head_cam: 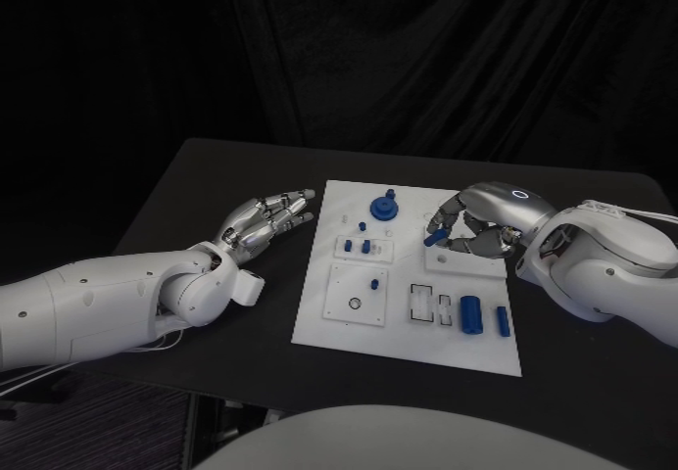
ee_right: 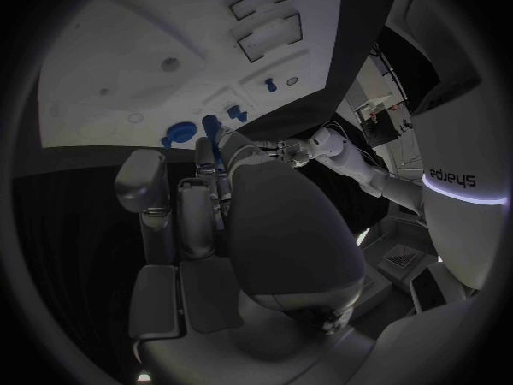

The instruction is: Assemble the parts on the task board

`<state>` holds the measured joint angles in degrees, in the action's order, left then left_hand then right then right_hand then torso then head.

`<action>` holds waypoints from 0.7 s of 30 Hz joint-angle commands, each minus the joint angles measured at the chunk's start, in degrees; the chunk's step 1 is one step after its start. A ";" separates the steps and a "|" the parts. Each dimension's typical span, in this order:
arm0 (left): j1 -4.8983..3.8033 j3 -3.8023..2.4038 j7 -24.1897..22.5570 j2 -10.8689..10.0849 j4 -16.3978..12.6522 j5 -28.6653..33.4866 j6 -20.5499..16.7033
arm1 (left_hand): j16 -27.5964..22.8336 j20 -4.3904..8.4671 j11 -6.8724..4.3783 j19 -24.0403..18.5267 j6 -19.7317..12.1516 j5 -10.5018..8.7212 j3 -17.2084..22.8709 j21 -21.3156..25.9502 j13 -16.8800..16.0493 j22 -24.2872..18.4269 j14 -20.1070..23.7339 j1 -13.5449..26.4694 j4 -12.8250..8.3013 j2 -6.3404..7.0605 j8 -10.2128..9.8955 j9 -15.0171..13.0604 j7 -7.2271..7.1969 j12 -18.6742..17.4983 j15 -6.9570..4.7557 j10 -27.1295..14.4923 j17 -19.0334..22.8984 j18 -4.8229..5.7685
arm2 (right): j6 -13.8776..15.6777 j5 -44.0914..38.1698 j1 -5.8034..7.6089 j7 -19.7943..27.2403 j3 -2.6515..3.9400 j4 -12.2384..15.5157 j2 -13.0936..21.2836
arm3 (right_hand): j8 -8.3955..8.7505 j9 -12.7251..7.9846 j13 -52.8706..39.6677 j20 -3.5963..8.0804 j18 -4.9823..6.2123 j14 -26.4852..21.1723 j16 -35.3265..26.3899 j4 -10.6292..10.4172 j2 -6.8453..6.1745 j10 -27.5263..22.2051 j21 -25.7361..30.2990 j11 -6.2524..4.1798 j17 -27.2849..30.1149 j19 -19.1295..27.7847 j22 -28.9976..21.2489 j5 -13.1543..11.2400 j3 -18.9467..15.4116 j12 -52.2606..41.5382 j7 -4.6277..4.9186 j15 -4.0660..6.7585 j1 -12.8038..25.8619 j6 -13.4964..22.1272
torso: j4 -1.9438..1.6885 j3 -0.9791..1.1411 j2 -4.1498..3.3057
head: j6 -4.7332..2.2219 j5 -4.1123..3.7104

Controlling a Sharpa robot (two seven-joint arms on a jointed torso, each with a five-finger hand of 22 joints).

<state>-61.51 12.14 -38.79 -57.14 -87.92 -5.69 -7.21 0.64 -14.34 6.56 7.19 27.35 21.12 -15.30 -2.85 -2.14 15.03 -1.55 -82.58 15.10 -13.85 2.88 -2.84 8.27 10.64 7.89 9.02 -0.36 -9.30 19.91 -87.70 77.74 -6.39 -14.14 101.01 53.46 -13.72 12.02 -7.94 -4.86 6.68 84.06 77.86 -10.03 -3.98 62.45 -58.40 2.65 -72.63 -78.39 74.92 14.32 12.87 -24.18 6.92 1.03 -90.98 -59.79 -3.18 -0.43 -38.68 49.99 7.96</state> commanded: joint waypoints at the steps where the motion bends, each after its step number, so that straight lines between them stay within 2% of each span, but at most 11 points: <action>1: -0.19 -0.04 -5.41 -0.01 -0.22 0.35 0.36 | -0.35 0.07 0.02 -0.33 -0.21 0.01 -0.13 0.23 0.05 -0.05 0.49 -0.50 0.34 0.02 -0.08 0.07 -0.23 0.15 -0.12 -0.30 0.06 -0.98 | 0.07 -0.37 0.20 0.60 0.01 1.01 -0.47 | -2.47 4.87 0.13 0.12 -0.96 0.66 0.48 -0.11 -0.16 0.68 -0.61 -0.15 -0.23 -0.47 7.59 -0.37 -0.51 0.36 -1.10 0.48 0.80 -2.63 | 0.00 -0.06 0.02 | 0.01 0.10; 4: -0.19 -0.04 -5.33 -0.05 -0.31 0.35 0.43 | -0.35 0.05 0.05 -0.36 -0.18 0.06 -0.13 0.23 0.05 -0.07 0.49 -0.53 0.34 0.03 -0.07 0.06 -0.21 0.13 -0.09 -0.34 0.06 -0.98 | -0.62 -0.37 0.18 1.07 0.01 1.36 -1.52 | -2.49 4.96 0.15 0.16 -1.00 0.74 0.61 -0.15 -0.24 0.80 -0.85 -0.19 -0.42 -0.57 7.64 -0.30 -0.58 0.45 -1.16 0.52 0.89 -2.69 | 0.04 -0.11 0.07 | 0.01 -0.01; 6: -0.19 -0.04 -5.28 -0.09 -0.48 0.35 0.51 | -0.35 -0.05 0.21 -0.44 -0.15 0.62 -0.05 0.20 0.04 -0.10 0.50 -0.89 0.19 0.11 -0.06 0.05 -0.09 0.15 -0.02 -0.38 0.06 -0.98 | -0.80 -0.37 -0.06 1.55 0.01 1.40 -2.56 | -2.49 4.97 0.15 0.16 -1.00 0.77 0.64 -0.15 -0.25 0.82 -0.87 -0.20 -0.47 -0.58 7.65 -0.28 -0.60 0.47 -1.17 0.53 0.90 -2.69 | 0.05 -0.03 0.05 | 0.01 0.08; 8: -0.19 -0.04 -5.24 -0.19 -0.81 0.35 0.46 | -0.35 -0.23 0.32 -0.54 -0.23 5.75 1.34 0.05 0.03 -0.20 0.55 -4.44 -2.66 0.37 -0.04 0.04 -0.03 0.13 0.04 -0.53 0.07 -1.06 | -0.71 -0.37 -0.64 2.19 0.01 1.25 -3.76 | -2.48 5.00 0.17 0.18 -1.02 0.81 0.71 -0.14 -0.28 0.85 -0.93 -0.21 -0.56 -0.62 7.66 -0.22 -0.61 0.52 -1.18 0.55 0.90 -2.69 | -0.04 -0.01 0.02 | 0.01 -0.04; 10: -0.19 -0.04 -5.19 -0.30 -1.08 0.35 0.41 | -0.35 -0.23 0.27 -0.55 -0.18 8.60 2.08 -0.02 0.03 -0.25 0.55 -5.76 -4.08 0.31 -0.03 0.04 -0.08 0.13 0.01 -0.56 0.07 -1.07 | -0.36 -0.37 -1.33 2.86 0.01 0.89 -4.91 | -2.41 5.06 0.21 0.22 -1.05 0.91 0.83 -0.12 -0.36 0.89 -1.16 -0.24 -0.74 -0.73 7.71 -0.01 -0.62 0.67 -1.19 0.59 0.88 -2.62 | -0.07 0.04 -0.01 | 0.01 -0.01; 17: -0.19 -0.04 -4.95 -0.17 -1.08 0.35 0.60 | -0.37 -0.35 0.47 -0.61 -0.13 10.55 2.87 -0.09 0.04 -0.38 0.62 -6.53 -5.30 0.09 -0.04 0.03 0.05 0.10 0.14 -0.67 0.09 -1.06 | 0.30 -4.22 -3.34 4.18 0.01 -0.47 -8.59 | -2.22 5.28 0.31 0.33 -1.24 1.32 1.45 -0.11 -0.57 1.15 -2.20 -0.26 -1.59 -1.21 7.96 0.52 -0.69 1.11 -1.19 0.65 0.97 -2.56 | -0.07 0.14 -0.07 | 0.01 0.36; 21: -0.19 -0.04 -4.88 0.01 -1.01 0.35 0.76 | -0.35 -0.40 0.57 -0.62 0.08 11.16 3.21 -0.12 0.03 -0.39 0.57 -6.84 -5.79 0.04 -0.01 0.01 0.13 0.16 0.20 -0.64 0.07 -1.06 | -0.30 -7.01 -3.84 4.06 0.01 -0.83 -10.15 | -2.10 5.31 0.36 0.35 -1.29 1.38 1.53 -0.07 -0.65 1.16 -2.45 -0.27 -1.71 -1.32 8.02 0.53 -0.69 1.26 -1.19 0.66 0.94 -2.48 | -0.22 0.07 -0.03 | 0.01 0.39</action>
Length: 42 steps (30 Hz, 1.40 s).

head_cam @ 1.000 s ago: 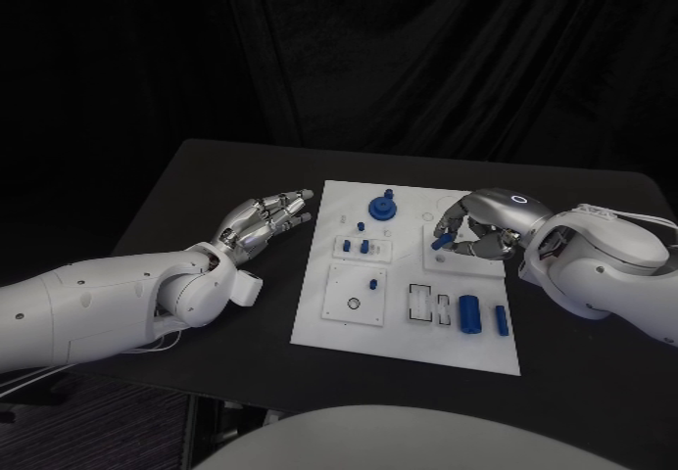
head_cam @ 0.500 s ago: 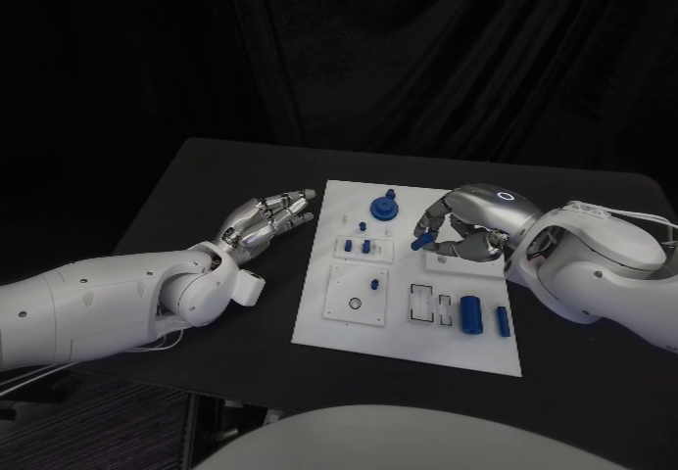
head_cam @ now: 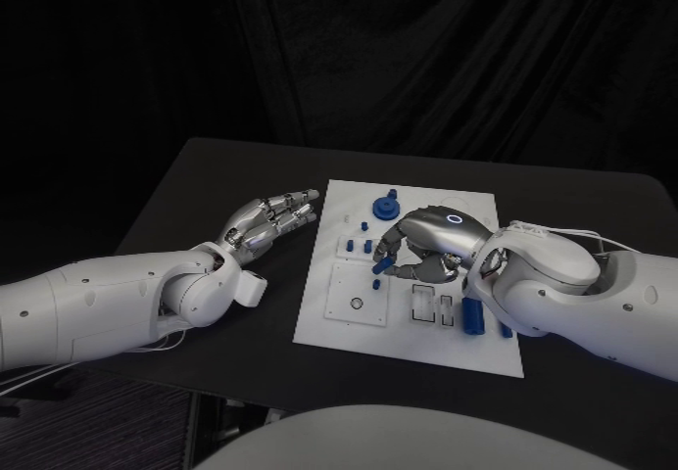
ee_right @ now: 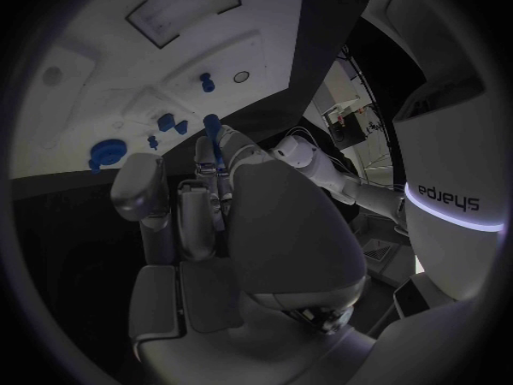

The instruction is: Assemble the parts on the task board

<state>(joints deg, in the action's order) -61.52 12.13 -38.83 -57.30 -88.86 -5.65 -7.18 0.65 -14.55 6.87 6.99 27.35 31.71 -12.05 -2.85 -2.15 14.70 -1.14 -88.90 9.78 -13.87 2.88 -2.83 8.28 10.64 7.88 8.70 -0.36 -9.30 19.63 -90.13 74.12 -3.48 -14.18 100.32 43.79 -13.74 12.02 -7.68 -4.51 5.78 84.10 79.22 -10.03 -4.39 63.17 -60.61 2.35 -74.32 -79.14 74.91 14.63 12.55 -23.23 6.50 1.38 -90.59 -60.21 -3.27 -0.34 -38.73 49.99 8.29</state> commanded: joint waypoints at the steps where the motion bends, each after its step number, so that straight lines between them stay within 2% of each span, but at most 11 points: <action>1: -0.18 -0.04 -4.83 0.24 -0.04 0.30 0.75 | -0.36 -0.19 0.26 -0.41 0.08 0.57 -0.03 -0.12 0.03 -0.06 0.17 -0.52 -0.46 0.06 -0.01 0.00 0.12 0.17 0.20 -0.32 0.08 -1.07 | -0.32 -5.38 -0.32 1.05 0.06 -0.25 -0.93 | -2.02 5.32 0.13 0.00 -0.38 1.35 0.16 -0.07 -0.28 0.43 -0.22 0.04 -0.01 -0.57 8.02 0.20 -0.37 0.40 -0.76 0.30 0.55 -2.01 | -0.09 -0.04 0.06 | 0.01 0.20; 8: -0.18 -0.04 -4.75 0.97 0.50 0.30 0.75 | -0.37 -0.23 0.05 -0.42 -0.83 0.55 0.11 -0.15 0.08 -0.08 0.20 -0.49 -0.59 0.03 -0.17 0.11 -0.17 -0.05 0.20 -0.58 0.09 -1.06 | -2.70 -10.98 -1.06 0.49 0.06 -0.69 -3.45 | -1.91 5.43 0.17 0.03 -0.44 1.41 0.24 0.05 -0.24 0.58 -0.50 0.01 -0.12 -0.69 8.09 0.21 -0.24 0.61 -0.73 0.31 0.37 -2.07 | -0.05 0.00 0.07 | 0.01 0.96; 12: -0.18 -0.04 -4.68 1.51 0.98 0.30 0.68 | -0.39 -0.23 -0.27 -0.54 -1.65 0.26 0.17 -0.13 0.12 -0.24 0.29 -0.29 -0.56 0.03 -0.29 0.18 -0.72 -0.26 0.17 -0.91 0.11 -1.07 | -3.51 -12.78 -1.54 0.43 0.06 -0.87 -4.43 | -1.94 5.58 0.18 0.05 -0.51 1.46 0.31 0.10 -0.27 0.87 -0.93 -0.03 -0.23 -0.85 8.19 0.12 -0.25 0.72 -0.75 0.34 0.38 -2.34 | 0.01 -0.07 0.10 | 0.01 0.74; 19: -0.17 -0.04 -4.58 2.98 3.00 0.30 1.39 | -0.38 -0.31 -0.36 -0.59 -0.31 0.61 0.95 -0.21 0.11 -0.23 0.28 -1.43 -1.21 0.15 0.03 0.00 -0.50 -0.16 0.27 -1.04 0.11 -1.07 | -4.32 -13.80 -2.42 0.44 0.06 -1.84 -5.40 | -1.94 5.64 0.18 0.06 -0.51 1.47 0.31 0.10 -0.27 1.00 -0.95 -0.05 -0.23 -0.87 8.19 0.07 -0.25 0.77 -0.77 0.35 0.40 -2.43 | 0.10 -0.14 0.31 | 0.01 -1.23; 22: -0.16 -0.04 -4.54 3.53 3.94 0.30 1.78 | -0.39 -0.37 -0.26 -0.61 -0.12 -0.14 1.38 -0.26 0.11 -0.24 0.29 -1.81 -1.23 0.18 0.07 -0.02 -0.39 -0.09 0.29 -1.07 0.11 -1.08 | -4.57 -13.94 -2.76 0.43 0.06 -2.20 -5.44 | -1.94 5.65 0.18 0.07 -0.51 1.47 0.31 0.11 -0.27 1.02 -0.93 -0.05 -0.23 -0.87 8.18 0.06 -0.25 0.77 -0.78 0.36 0.41 -2.45 | -0.06 -0.07 0.55 | 0.01 -2.21; 25: -0.15 -0.04 -4.46 4.03 4.85 0.30 2.01 | -0.39 -0.39 -0.22 -0.63 -0.12 -0.48 1.57 -0.28 0.11 -0.27 0.29 -1.85 -1.05 0.13 0.06 -0.01 -0.35 -0.07 0.30 -1.10 0.11 -1.08 | -4.79 -14.01 -2.96 0.47 0.06 -2.52 -5.47 | -1.93 5.73 0.17 0.08 -0.53 1.50 0.35 0.10 -0.29 1.19 -1.07 -0.08 -0.29 -0.92 8.21 -0.04 -0.28 0.83 -0.81 0.38 0.47 -2.55 | -0.11 0.03 0.66 | 0.01 -2.64; 29: -0.14 -0.04 -4.41 4.58 5.67 0.30 2.28 | -0.41 -0.45 -0.09 -0.74 -0.17 -2.01 2.37 -0.36 0.13 -0.35 0.37 -1.73 0.14 -0.14 0.01 0.02 -0.30 0.00 0.33 -1.25 0.13 -1.09 | -4.88 -14.04 -3.13 0.54 0.06 -2.81 -5.60 | -1.93 5.78 0.17 0.09 -0.55 1.52 0.36 0.11 -0.30 1.28 -1.19 -0.11 -0.30 -0.97 8.24 -0.08 -0.28 0.86 -0.83 0.39 0.48 -2.61 | -0.16 0.07 1.01 | 0.01 -2.87; 32: -0.13 -0.04 -4.38 4.96 6.04 0.30 2.58 | -0.42 -0.46 -0.05 -0.90 -0.31 -4.35 2.82 -0.48 0.14 -0.47 0.40 -1.01 2.73 0.04 -0.03 0.04 -0.33 0.12 0.28 -1.42 0.14 -1.11 | -4.83 -14.06 -3.29 0.62 0.06 -3.19 -5.86 | -1.93 5.81 0.16 0.10 -0.57 1.53 0.37 0.12 -0.30 1.35 -1.31 -0.13 -0.32 -1.01 8.27 -0.12 -0.29 0.88 -0.85 0.41 0.50 -2.66 | -0.17 0.08 1.38 | 0.01 -2.95; 35: -0.12 -0.04 -4.40 5.22 6.19 0.30 2.84 | -0.43 -0.48 -0.02 -1.04 -0.46 -6.68 2.39 -0.63 0.15 -0.57 0.44 0.67 6.90 0.25 -0.03 0.04 -0.24 0.19 0.31 -1.60 0.15 -1.11 | -4.80 -14.07 -3.44 0.68 0.06 -3.68 -6.19 | -1.93 5.81 0.16 0.10 -0.57 1.53 0.37 0.12 -0.30 1.35 -1.31 -0.13 -0.32 -1.01 8.27 -0.12 -0.29 0.88 -0.85 0.41 0.50 -2.66 | -0.01 0.13 1.87 | 0.01 -2.84; 38: -0.12 -0.04 -4.49 5.37 6.29 0.31 2.91 | -0.43 -0.47 -0.04 -1.13 -0.84 -7.64 1.97 -0.68 0.16 -0.65 0.46 1.79 7.07 0.00 -0.10 0.08 -0.29 0.19 0.26 -1.68 0.15 -1.11 | -4.76 -14.07 -3.66 0.73 0.06 -4.34 -6.60 | -1.90 5.84 0.16 0.11 -0.58 1.54 0.38 0.13 -0.33 1.42 -1.39 -0.15 -0.34 -1.05 8.29 -0.18 -0.30 0.92 -0.87 0.43 0.51 -2.68 | 0.18 0.27 2.35 | 0.01 -2.78; 42: -0.12 -0.04 -4.59 5.47 6.36 0.31 3.01 | -0.44 -0.53 -0.02 -1.32 -2.25 -10.59 -0.48 -0.85 0.19 -0.82 0.49 6.05 7.06 -0.66 -0.23 0.17 -0.43 0.13 0.25 -1.93 0.16 -1.12 | -4.59 -14.07 -4.00 0.92 0.06 -4.96 -6.97 | -1.87 5.85 0.16 0.12 -0.58 1.52 0.32 0.13 -0.35 1.44 -1.37 -0.15 -0.25 -1.04 8.28 -0.20 -0.30 0.94 -0.87 0.43 0.51 -2.66 | 0.19 0.39 2.65 | 0.01 -2.76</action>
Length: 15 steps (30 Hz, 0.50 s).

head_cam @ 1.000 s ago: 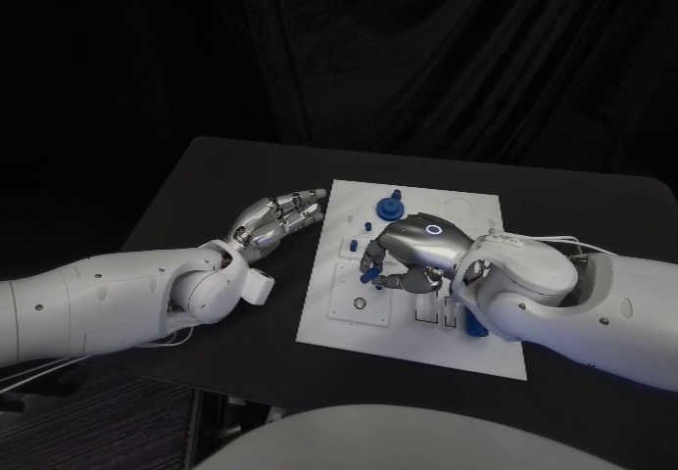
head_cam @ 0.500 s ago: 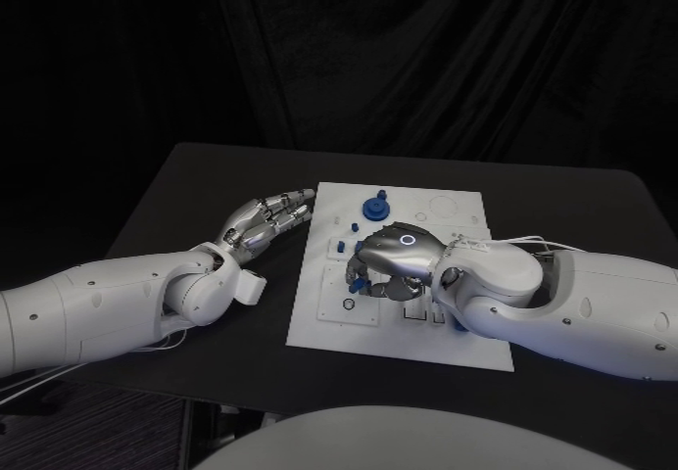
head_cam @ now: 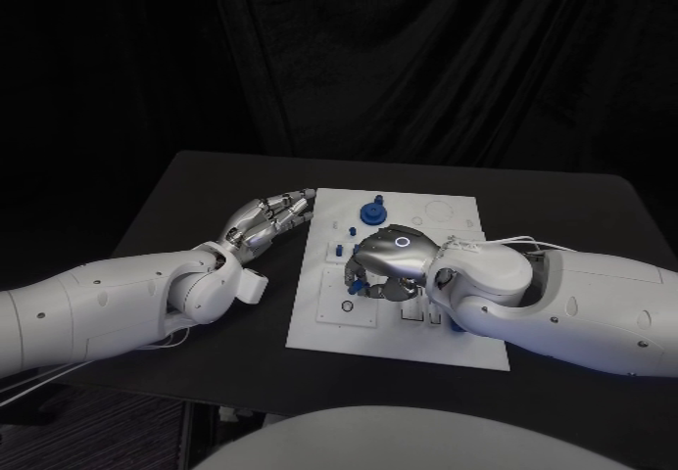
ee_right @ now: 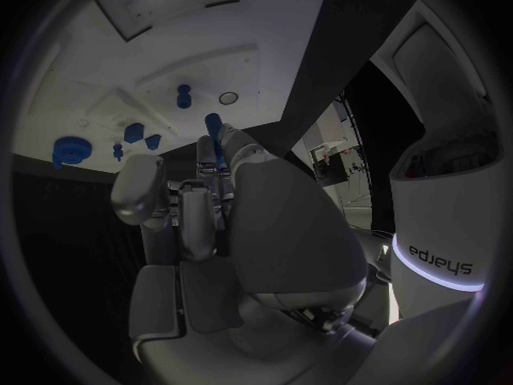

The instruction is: Assemble the parts on the task board

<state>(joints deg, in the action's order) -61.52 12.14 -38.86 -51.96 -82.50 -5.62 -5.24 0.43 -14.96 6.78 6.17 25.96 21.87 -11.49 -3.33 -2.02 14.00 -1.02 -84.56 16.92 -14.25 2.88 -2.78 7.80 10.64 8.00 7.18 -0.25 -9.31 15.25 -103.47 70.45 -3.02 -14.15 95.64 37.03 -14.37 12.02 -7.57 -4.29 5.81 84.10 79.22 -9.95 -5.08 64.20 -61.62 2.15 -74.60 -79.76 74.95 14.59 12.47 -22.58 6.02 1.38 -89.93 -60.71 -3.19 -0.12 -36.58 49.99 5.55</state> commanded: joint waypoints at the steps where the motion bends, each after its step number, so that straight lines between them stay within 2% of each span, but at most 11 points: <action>1: -0.12 -0.05 -4.56 0.16 0.02 0.28 1.12 | -0.23 -0.15 0.12 -0.53 -1.46 -1.15 -1.42 -0.40 0.08 -0.14 0.39 2.25 -0.07 -0.47 -0.31 0.18 0.03 0.11 0.14 -0.44 0.06 -1.11 | -0.12 -0.73 -0.49 0.49 0.03 -0.39 -0.29 | -1.24 5.85 0.06 -0.10 -0.61 1.52 0.33 0.05 0.34 0.40 -0.36 0.05 0.03 -0.42 8.24 -0.16 -0.22 0.30 -0.39 0.44 -0.15 -2.16 | 0.09 0.19 0.53 | 0.01 -0.08; 7: -0.12 -0.05 -4.42 0.39 0.25 0.28 1.39 | -0.25 -0.26 0.35 -0.63 -1.63 -1.27 -2.12 -0.46 0.10 -0.24 0.46 3.44 -0.05 -1.42 -0.23 0.15 0.55 -0.02 0.23 -0.60 0.08 -1.11 | 0.49 -0.73 -1.34 0.72 0.03 -0.84 -0.89 | -1.21 5.86 0.05 -0.09 -0.60 1.51 0.30 0.06 0.33 0.45 -0.31 0.04 0.08 -0.40 8.23 -0.17 -0.23 0.31 -0.39 0.44 -0.14 -2.15 | 0.13 0.32 0.81 | 0.01 -0.17; 9: -0.12 -0.05 -4.42 0.48 0.31 0.28 1.40 | -0.26 -0.30 0.45 -0.68 -2.31 -2.20 -2.77 -0.52 0.11 -0.28 0.49 4.38 -0.06 -1.80 -0.32 0.21 0.58 -0.07 0.29 -0.68 0.09 -1.11 | 0.27 -0.73 -1.51 0.72 0.03 -0.96 -1.07 | -1.21 5.86 0.05 -0.09 -0.60 1.51 0.30 0.06 0.33 0.45 -0.31 0.04 0.08 -0.40 8.23 -0.17 -0.23 0.31 -0.39 0.44 -0.14 -2.15 | 0.12 0.33 0.84 | 0.01 -0.23; 12: -0.12 -0.05 -4.40 0.59 0.38 0.28 1.46 | -0.26 -0.32 0.56 -0.72 -2.86 -3.21 -3.22 -0.57 0.10 -0.31 0.49 4.94 -0.07 -1.97 -0.38 0.26 0.51 -0.03 0.29 -0.67 0.09 -1.12 | -0.21 -0.46 -1.75 0.71 0.03 -1.02 -1.24 | -1.19 5.87 0.05 -0.09 -0.59 1.49 0.25 0.06 0.31 0.48 -0.25 0.04 0.14 -0.38 8.22 -0.20 -0.23 0.33 -0.40 0.45 -0.13 -2.14 | 0.11 0.21 0.69 | 0.01 -0.36; 15: -0.12 -0.05 -4.29 0.70 0.51 0.28 1.62 | -0.26 -0.33 0.65 -0.74 -3.77 -2.40 -3.30 -0.62 0.11 -0.33 0.49 4.88 -0.14 -2.08 -0.49 0.34 0.29 -0.04 0.33 -0.69 0.09 -1.12 | -0.41 0.84 -1.99 0.78 0.03 -1.17 -1.45 | -0.96 5.89 0.09 -0.07 -0.53 1.42 0.09 0.11 0.32 0.46 0.06 0.06 0.34 -0.26 8.14 -0.37 -0.16 0.56 -0.36 0.45 -0.20 -1.95 | 0.10 0.14 0.61 | 0.01 -0.26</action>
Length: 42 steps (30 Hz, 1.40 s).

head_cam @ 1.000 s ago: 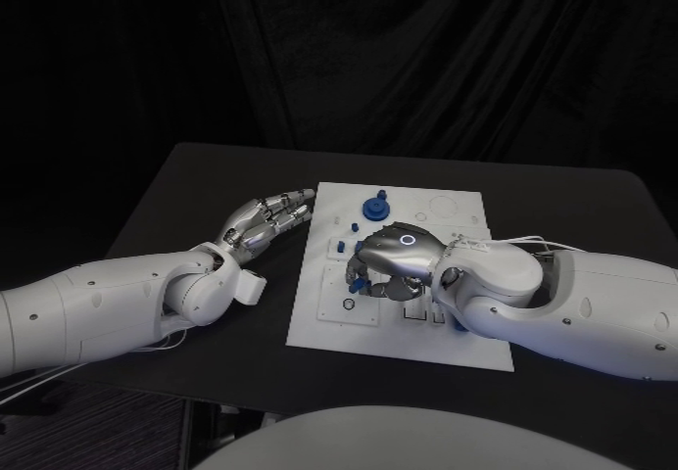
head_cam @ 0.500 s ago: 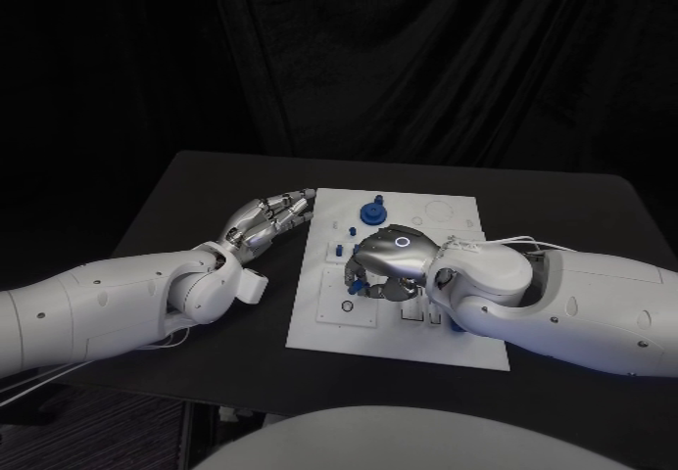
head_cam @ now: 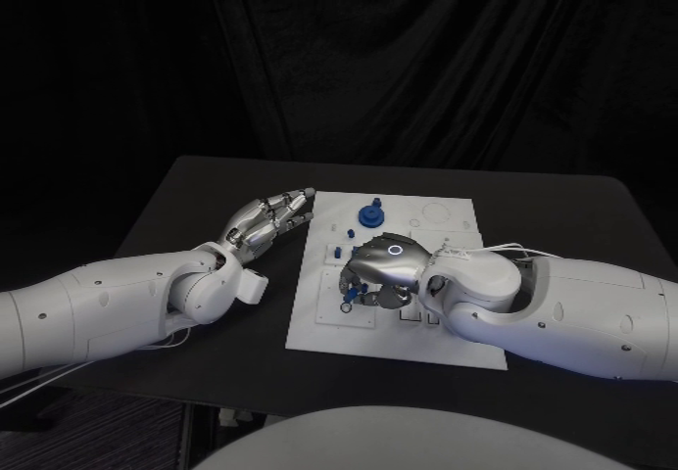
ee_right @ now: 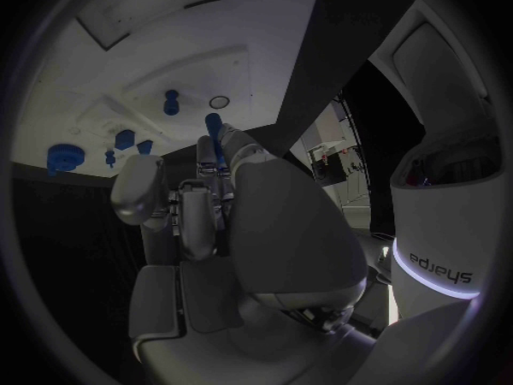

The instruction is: Assemble the parts on the task board

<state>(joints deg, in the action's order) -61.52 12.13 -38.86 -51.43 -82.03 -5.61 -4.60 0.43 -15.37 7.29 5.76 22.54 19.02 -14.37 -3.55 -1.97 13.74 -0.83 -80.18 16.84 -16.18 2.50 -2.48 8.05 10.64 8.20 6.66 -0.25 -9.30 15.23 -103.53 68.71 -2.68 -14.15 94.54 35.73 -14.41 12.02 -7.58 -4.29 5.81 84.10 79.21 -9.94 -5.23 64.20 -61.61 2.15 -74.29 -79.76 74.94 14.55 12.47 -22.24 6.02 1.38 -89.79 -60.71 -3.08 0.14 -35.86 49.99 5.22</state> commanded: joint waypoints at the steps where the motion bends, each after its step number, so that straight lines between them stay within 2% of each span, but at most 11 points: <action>1: -0.12 -0.04 -4.26 0.20 0.06 0.28 1.01 | -0.26 0.07 0.16 -0.35 -0.25 0.66 -0.38 -0.40 0.06 -0.10 0.31 0.42 -0.07 -0.19 -0.07 0.02 0.09 -0.04 0.13 -0.18 0.09 -1.13 | -0.41 1.05 -0.29 0.43 0.04 -0.11 -0.19 | -0.93 5.89 0.10 -0.07 -0.54 1.42 0.09 0.11 0.47 0.46 0.05 0.06 0.02 -0.26 8.15 -0.33 -0.16 0.21 -0.36 0.45 -0.34 -1.95 | 0.00 -0.11 -0.14 | 0.01 0.05; 6: -0.12 -0.04 -4.09 0.31 0.15 0.28 1.10 | -0.26 0.05 0.22 -0.39 0.17 2.37 0.25 -0.51 0.05 -0.11 0.33 -0.90 -0.19 -0.20 0.11 -0.07 0.41 0.03 0.11 -0.19 0.09 -1.14 | -0.41 1.69 -0.64 0.38 0.04 -0.48 -0.63 | -0.82 5.90 0.12 -0.06 -0.51 1.40 0.06 0.14 0.48 0.45 0.22 0.07 0.05 -0.19 8.10 -0.37 -0.12 0.31 -0.33 0.44 -0.39 -1.86 | -0.01 -0.04 -0.20 | 0.01 0.04; 9: -0.12 -0.04 -3.99 0.32 0.18 0.28 1.18 | -0.26 0.05 0.24 -0.39 0.54 2.69 0.40 -0.55 0.04 -0.10 0.33 -1.23 -0.19 -0.18 0.19 -0.12 0.55 0.09 0.10 -0.16 0.09 -1.14 | -0.41 1.49 -0.85 0.37 0.04 -0.71 -0.96 | -0.82 5.90 0.12 -0.06 -0.51 1.40 0.06 0.14 0.48 0.46 0.23 0.07 0.05 -0.19 8.10 -0.37 -0.12 0.32 -0.33 0.44 -0.39 -1.86 | -0.02 -0.12 -0.09 | 0.01 0.13; 12: -0.12 -0.04 -3.93 0.35 0.22 0.28 1.23 | -0.27 0.04 0.28 -0.41 0.54 2.89 0.49 -0.55 0.06 -0.14 0.36 -1.49 -0.22 -0.11 0.21 -0.12 0.61 0.03 0.09 -0.21 0.10 -1.13 | -0.59 1.29 -1.08 0.33 0.04 -0.96 -1.28 | -0.78 5.91 0.12 -0.06 -0.51 1.39 0.05 0.17 0.49 0.47 0.24 0.07 0.06 -0.18 8.10 -0.38 -0.09 0.35 -0.32 0.44 -0.43 -1.84 | 0.05 -0.11 -0.06 | 0.01 0.21; 14: -0.12 -0.04 -3.91 0.36 0.23 0.27 1.25 | -0.27 0.02 0.26 -0.42 0.17 3.09 0.60 -0.58 0.06 -0.15 0.37 -1.84 -0.23 -0.02 0.12 -0.07 0.26 0.01 0.12 -0.26 0.10 -1.13 | -0.83 1.22 -1.18 0.26 0.04 -1.16 -1.47 | -0.77 5.92 0.12 -0.06 -0.49 1.39 0.06 0.17 0.50 0.48 0.35 0.06 0.04 -0.14 8.07 -0.38 -0.08 0.35 -0.32 0.44 -0.44 -1.85 | 0.12 -0.11 -0.06 | 0.01 0.27; 19: -0.12 -0.04 -3.82 0.35 0.24 0.27 1.36 | -0.27 0.02 0.14 -0.43 0.32 3.44 0.73 -0.62 0.07 -0.14 0.36 -2.26 -0.27 0.06 0.15 -0.09 0.21 -0.04 0.13 -0.35 0.10 -1.13 | -1.68 1.12 -1.33 -0.11 0.04 -1.61 -1.70 | -0.76 5.95 0.11 -0.06 -0.48 1.35 -0.02 0.22 0.53 0.55 0.41 0.04 0.15 -0.11 8.06 -0.38 -0.04 0.38 -0.31 0.45 -0.50 -1.89 | -0.05 -0.14 -0.09 | 0.01 0.26; 27: -0.12 -0.04 -3.78 0.26 0.22 0.27 1.36 | -0.27 -0.04 0.14 -0.47 -0.33 4.29 1.02 -0.70 0.09 -0.18 0.37 -3.48 -0.39 0.43 0.03 -0.01 -0.62 -0.14 0.26 -0.55 0.10 -1.12 | -3.28 0.17 -1.39 -0.82 0.04 -1.65 -1.53 | -0.56 6.08 0.10 -0.04 -0.40 1.18 -0.32 0.58 0.51 0.74 0.87 0.04 0.51 0.12 7.95 -0.06 0.16 0.61 -0.19 0.45 -0.92 -1.94 | -0.03 -0.14 -0.08 | 0.01 0.40; 34: -0.12 -0.04 -3.66 0.27 0.23 0.27 1.50 | -0.26 -0.14 0.44 -0.50 -0.99 5.17 1.34 -0.78 0.08 -0.22 0.33 -4.52 -0.52 0.63 -0.05 0.05 -1.47 -0.08 0.52 -0.63 0.09 -1.09 | -3.60 -0.21 -1.40 -0.70 0.04 -1.72 -1.51 | -0.54 6.10 0.09 -0.04 -0.38 1.14 -0.40 0.63 0.50 0.78 1.00 0.04 0.61 0.18 7.92 -0.03 0.18 0.64 -0.18 0.45 -0.96 -1.96 | -0.01 -0.13 -0.07 | 0.01 0.41; 42: -0.12 -0.04 -3.54 0.33 0.30 0.27 1.59 | -0.26 -0.16 0.47 -0.51 -1.14 5.31 1.40 -0.79 0.10 -0.24 0.33 -4.70 -0.53 0.68 -0.06 0.06 -1.60 -0.14 0.59 -0.69 0.09 -1.09 | -3.87 -0.29 -1.40 -0.47 0.04 -1.89 -1.87 | -0.47 6.16 0.09 -0.04 -0.36 1.08 -0.48 0.72 0.52 0.84 1.13 0.06 0.69 0.25 7.89 0.06 0.25 0.74 -0.13 0.44 -1.05 -2.00 | 0.01 -0.13 -0.06 | 0.01 0.43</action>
<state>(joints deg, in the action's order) -61.52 12.13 -38.87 -51.20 -81.68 -5.61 -3.77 0.43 -15.57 7.70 5.56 21.28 24.06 -13.24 -3.97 -1.93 13.55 -0.64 -84.31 16.36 -15.58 2.49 -2.49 6.77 10.64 8.40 6.25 -0.23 -9.31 12.37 -103.11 67.48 -2.71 -14.12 92.68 33.95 -14.84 12.02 -7.50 -4.30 5.82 84.10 78.93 -9.54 -5.03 64.59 -60.72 2.15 -73.64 -79.76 74.91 14.31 12.57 -21.70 5.57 1.38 -90.72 -61.29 -3.09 0.01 -35.93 49.99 5.63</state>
